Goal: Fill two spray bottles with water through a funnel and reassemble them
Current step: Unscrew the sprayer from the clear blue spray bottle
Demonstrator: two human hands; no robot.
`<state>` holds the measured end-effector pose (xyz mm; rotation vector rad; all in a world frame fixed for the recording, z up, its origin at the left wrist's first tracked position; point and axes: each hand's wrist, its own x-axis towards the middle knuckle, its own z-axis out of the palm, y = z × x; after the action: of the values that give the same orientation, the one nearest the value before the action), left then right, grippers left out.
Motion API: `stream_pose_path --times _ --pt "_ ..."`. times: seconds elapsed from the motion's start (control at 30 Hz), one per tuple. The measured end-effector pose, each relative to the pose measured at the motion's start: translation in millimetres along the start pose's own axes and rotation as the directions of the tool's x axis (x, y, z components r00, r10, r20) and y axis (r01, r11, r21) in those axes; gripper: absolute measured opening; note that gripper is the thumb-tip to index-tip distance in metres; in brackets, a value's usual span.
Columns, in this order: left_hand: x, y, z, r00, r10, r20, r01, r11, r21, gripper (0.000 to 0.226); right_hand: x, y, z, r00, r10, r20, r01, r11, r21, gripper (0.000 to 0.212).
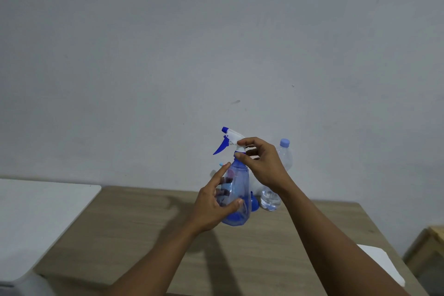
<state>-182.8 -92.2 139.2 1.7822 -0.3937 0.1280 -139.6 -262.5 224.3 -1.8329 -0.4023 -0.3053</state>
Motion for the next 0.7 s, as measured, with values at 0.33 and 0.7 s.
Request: stream_pose_path --times 0.33,0.7 --pt "1 -23 0 1.0 0.002 0.025 -0.002 1.0 -0.013 0.093 13 2 -1 0.99 -0.024 -0.136 0.032 0.998 0.06 0.025" --pt "-29 -109 12 0.995 -0.029 -0.096 0.036 0.997 0.069 0.079 5 68 -58 0.946 0.08 -0.314 -0.107 0.992 -0.069 0.022"
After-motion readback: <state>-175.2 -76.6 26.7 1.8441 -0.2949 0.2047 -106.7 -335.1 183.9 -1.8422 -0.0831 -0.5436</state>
